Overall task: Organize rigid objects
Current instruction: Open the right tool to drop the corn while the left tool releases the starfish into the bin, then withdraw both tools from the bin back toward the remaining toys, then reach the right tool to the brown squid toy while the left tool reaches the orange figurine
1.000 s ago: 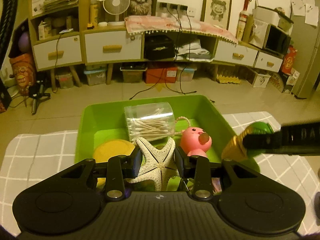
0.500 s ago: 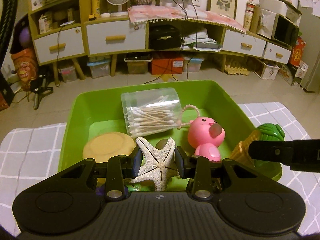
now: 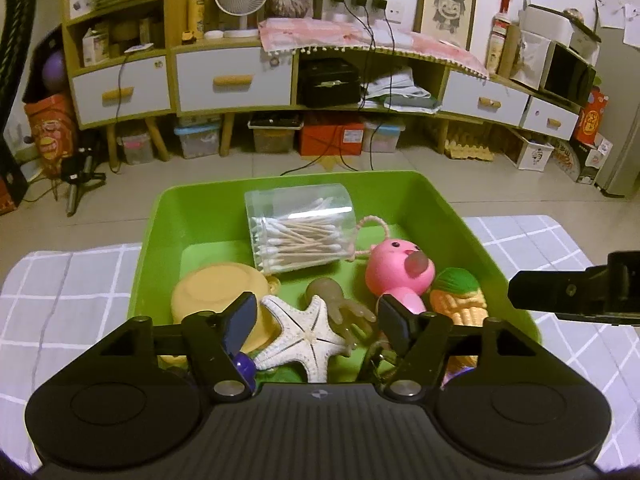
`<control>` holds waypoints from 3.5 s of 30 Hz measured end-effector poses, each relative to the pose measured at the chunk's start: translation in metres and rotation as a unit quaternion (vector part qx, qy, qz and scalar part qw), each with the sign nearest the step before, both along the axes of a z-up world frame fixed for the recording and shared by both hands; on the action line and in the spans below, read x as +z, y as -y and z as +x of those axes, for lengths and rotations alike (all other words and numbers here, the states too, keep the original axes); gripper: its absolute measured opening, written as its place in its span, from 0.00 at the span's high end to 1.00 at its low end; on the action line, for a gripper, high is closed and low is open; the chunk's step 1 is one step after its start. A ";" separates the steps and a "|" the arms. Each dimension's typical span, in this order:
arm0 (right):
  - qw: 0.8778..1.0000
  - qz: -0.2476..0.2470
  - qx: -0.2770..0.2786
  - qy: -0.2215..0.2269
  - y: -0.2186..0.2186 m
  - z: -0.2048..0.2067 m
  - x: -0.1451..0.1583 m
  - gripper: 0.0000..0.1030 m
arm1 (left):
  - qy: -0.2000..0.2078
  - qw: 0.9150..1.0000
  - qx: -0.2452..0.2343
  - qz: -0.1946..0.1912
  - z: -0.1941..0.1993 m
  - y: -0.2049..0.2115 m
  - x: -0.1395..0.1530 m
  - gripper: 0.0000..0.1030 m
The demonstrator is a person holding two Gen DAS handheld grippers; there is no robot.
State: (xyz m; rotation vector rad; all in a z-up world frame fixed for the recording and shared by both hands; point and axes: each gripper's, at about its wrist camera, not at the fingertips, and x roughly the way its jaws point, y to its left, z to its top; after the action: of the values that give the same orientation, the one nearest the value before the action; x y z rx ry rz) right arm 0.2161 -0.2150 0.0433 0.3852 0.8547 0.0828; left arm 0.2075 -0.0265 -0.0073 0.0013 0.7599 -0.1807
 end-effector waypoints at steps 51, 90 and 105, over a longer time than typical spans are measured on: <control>0.997 0.010 0.050 -0.065 -0.007 -0.096 -0.027 0.36 | -0.017 1.000 0.001 -0.023 -0.131 -0.069 -0.016 0.02; 0.994 0.036 0.048 -0.094 -0.022 -0.063 -0.066 0.36 | -0.020 0.999 -0.011 -0.045 -0.103 -0.025 -0.057 0.61; 0.997 -0.011 0.066 -0.041 -0.060 -0.053 -0.075 0.36 | -0.032 0.999 0.002 -0.039 -0.117 -0.041 -0.055 0.62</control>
State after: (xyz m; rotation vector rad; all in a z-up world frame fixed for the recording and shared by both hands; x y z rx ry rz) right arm 0.1632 -0.1553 -0.0314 0.3136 0.9611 0.1805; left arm 0.0907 0.0144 -0.0625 -0.0802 0.8155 -0.2065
